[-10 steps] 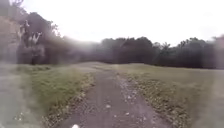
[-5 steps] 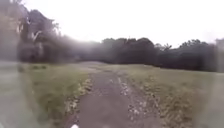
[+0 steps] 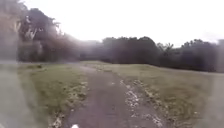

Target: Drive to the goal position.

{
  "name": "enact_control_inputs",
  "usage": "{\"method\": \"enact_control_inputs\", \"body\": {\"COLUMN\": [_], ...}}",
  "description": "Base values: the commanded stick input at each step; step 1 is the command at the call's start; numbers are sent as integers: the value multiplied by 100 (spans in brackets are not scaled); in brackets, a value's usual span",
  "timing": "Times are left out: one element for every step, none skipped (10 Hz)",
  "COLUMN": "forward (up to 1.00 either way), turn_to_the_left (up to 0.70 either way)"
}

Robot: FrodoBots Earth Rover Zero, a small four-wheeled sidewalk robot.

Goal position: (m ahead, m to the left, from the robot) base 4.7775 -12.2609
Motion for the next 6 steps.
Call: {"method": "enact_control_inputs", "body": {"forward": [100,100,100,100,100,100], "turn_to_the_left": [0,0,0,0,6,14]}}
